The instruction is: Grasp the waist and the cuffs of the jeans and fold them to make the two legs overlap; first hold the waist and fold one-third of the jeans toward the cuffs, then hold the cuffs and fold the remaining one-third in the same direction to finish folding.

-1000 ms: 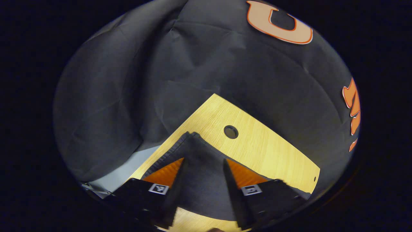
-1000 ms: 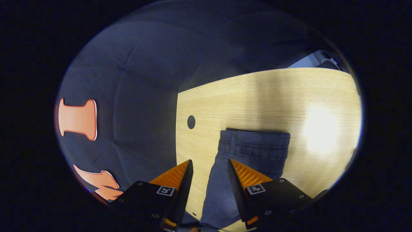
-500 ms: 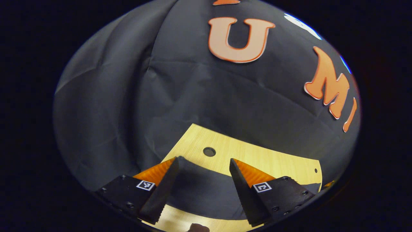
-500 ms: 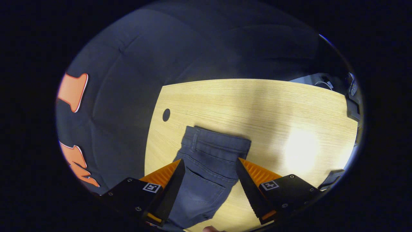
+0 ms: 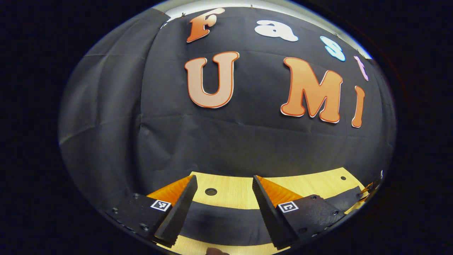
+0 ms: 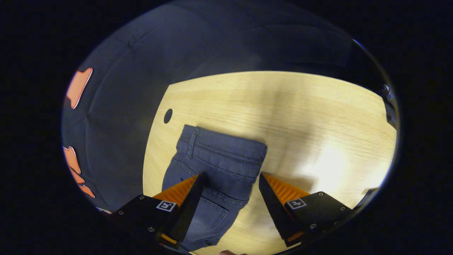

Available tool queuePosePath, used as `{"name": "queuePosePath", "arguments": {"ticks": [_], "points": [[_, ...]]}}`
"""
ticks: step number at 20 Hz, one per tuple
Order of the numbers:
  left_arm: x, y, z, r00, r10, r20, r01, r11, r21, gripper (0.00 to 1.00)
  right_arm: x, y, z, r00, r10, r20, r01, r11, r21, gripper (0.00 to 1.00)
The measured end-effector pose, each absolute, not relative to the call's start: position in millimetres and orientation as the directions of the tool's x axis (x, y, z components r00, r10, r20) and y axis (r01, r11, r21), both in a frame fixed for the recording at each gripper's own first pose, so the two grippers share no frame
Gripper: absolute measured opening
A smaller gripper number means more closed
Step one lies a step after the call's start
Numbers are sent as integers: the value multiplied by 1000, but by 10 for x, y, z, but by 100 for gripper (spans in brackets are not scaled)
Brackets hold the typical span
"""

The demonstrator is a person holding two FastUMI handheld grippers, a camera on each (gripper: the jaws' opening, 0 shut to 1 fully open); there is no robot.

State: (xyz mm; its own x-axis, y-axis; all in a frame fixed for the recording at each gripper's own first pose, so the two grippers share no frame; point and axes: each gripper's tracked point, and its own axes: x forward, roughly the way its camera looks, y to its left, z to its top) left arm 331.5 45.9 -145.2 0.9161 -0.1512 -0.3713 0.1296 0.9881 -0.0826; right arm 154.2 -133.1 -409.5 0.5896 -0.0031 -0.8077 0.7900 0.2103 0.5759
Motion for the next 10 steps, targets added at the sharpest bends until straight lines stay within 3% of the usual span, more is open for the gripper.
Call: {"name": "queuePosePath", "arguments": {"ticks": [3, 6, 9, 10], "points": [[3250, 357, -1451, 911, -167, -377, 142, 986, -91, 94, 1556, -1336, -4114, 611, -36, -790, 778, 212, 592, 93], [3162, 310, -1475, 907, -171, -386, 144, 985, -97, 94, 1556, -1317, -4197, 614, -58, -787, 776, 222, 590, 75], [3070, 195, -1481, 897, -194, -396, 163, 980, -112, 94, 1558, -1329, -4136, 606, -95, -790, 789, 196, 582, 38], [3019, 150, -1488, 894, -204, -399, 171, 978, -116, 94, 1593, -1307, -4100, 609, -112, -785, 784, 233, 575, 27]]}}
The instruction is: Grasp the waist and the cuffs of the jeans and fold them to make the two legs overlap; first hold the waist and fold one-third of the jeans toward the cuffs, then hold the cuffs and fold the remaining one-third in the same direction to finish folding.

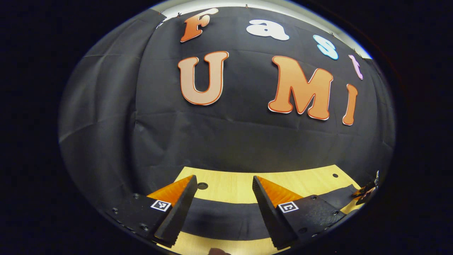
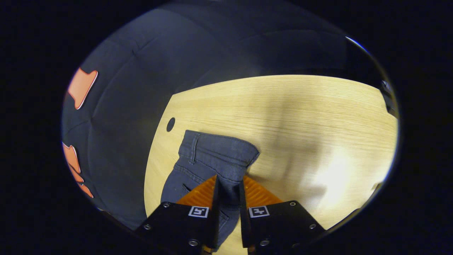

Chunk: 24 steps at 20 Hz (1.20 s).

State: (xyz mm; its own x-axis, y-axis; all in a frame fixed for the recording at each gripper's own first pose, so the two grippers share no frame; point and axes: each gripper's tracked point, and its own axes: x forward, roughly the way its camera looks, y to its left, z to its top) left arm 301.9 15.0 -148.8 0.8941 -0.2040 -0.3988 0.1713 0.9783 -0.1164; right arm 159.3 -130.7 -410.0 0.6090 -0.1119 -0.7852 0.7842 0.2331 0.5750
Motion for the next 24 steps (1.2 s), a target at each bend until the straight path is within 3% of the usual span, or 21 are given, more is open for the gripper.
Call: {"name": "queuePosePath", "arguments": {"ticks": [1, 2, 8, 10, 12, 20, 24], "points": [[2982, 85, -1488, 889, -222, -401, 189, 974, -121, 94, 1603, -1283, -4076, 610, -129, -782, 780, 270, 565, 32], [2942, 34, -1484, 886, -235, -401, 204, 972, -117, 94, 1612, -1274, -4005, 618, -143, -773, 772, 298, 562, 27], [2868, -122, -1403, 886, -273, -375, 258, 962, -91, 94, 1737, -1180, -3457, 676, -186, -713, 698, 472, 539, 27], [2824, -147, -1383, 885, -287, -367, 266, 958, -107, 94, 1745, -1129, -3248, 690, -197, -697, 677, 517, 524, 16], [2787, -126, -1367, 886, -290, -361, 265, 957, -118, 94, 1751, -1058, -3112, 700, -222, -679, 666, 547, 508, 16], [2614, 172, -1318, 905, -250, -343, 210, 966, -148, 94, 1866, -619, -2463, 765, -250, -594, 558, 718, 417, 16], [2551, 349, -1220, 934, -182, -307, 162, 983, -91, 94, 2006, -313, -2216, 805, -222, -551, 471, 804, 364, 16]]}}
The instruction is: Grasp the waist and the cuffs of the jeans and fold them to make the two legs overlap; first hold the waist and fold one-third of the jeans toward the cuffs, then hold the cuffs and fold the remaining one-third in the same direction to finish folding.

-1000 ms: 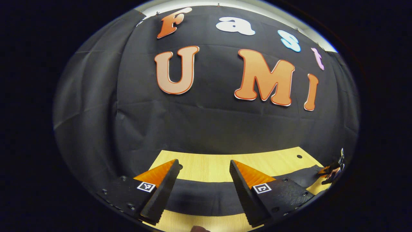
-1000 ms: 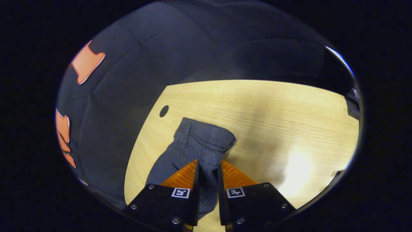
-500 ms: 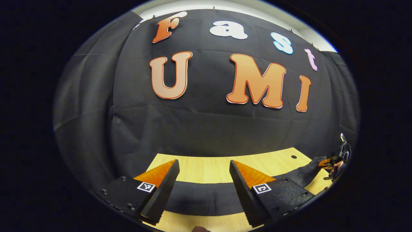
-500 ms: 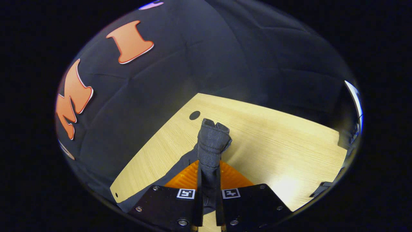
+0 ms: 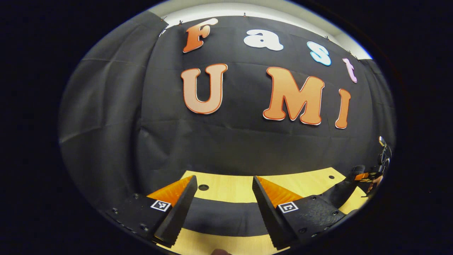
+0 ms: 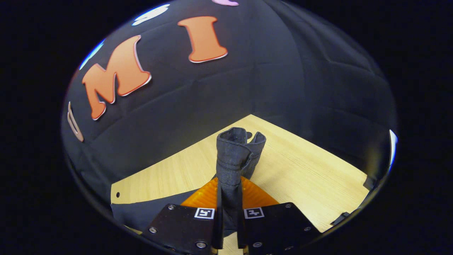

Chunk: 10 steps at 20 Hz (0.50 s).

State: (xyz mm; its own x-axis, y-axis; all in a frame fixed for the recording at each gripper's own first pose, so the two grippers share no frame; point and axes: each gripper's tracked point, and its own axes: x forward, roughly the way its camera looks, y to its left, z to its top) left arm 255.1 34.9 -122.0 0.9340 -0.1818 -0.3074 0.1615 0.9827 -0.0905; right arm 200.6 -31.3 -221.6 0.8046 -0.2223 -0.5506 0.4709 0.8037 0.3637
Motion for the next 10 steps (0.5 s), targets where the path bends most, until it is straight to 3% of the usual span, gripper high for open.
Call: {"name": "queuePosePath", "arguments": {"ticks": [10], "points": [[2332, 414, -1245, 940, -144, -309, 131, 989, -65, 94, 2346, 822, -1849, 871, -72, -485, 181, 967, 181, 16]]}}
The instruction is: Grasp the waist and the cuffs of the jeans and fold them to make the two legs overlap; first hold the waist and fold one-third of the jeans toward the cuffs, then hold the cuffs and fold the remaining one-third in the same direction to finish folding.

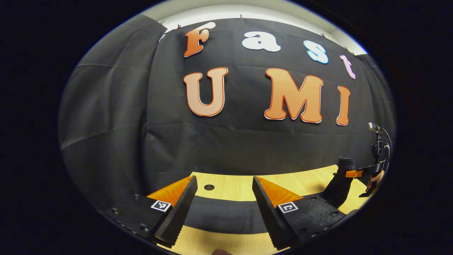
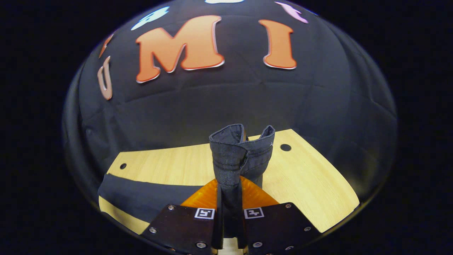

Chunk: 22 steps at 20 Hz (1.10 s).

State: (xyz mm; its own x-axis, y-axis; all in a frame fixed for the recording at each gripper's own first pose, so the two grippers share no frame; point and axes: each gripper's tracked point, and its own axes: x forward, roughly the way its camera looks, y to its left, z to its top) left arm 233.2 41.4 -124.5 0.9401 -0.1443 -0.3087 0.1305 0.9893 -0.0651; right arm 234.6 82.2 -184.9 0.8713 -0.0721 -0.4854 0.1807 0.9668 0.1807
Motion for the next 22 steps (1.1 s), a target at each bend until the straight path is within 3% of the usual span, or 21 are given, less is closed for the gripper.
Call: {"name": "queuePosePath", "arguments": {"ticks": [13, 21, 22], "points": [[2079, 1131, -1419, 924, 67, -378, -66, 998, 15, 93, 2589, 2016, -2473, 827, 77, -557, -62, 997, 46, 16], [2062, 1123, -1766, 863, 135, -486, -136, 990, 34, 93, 2568, 2381, -2894, 785, 134, -605, -205, 977, -49, 18], [2086, 1138, -1820, 853, 145, -502, -147, 989, 35, 89, 2542, 2428, -2946, 776, 143, -615, -227, 972, -60, 20]]}}
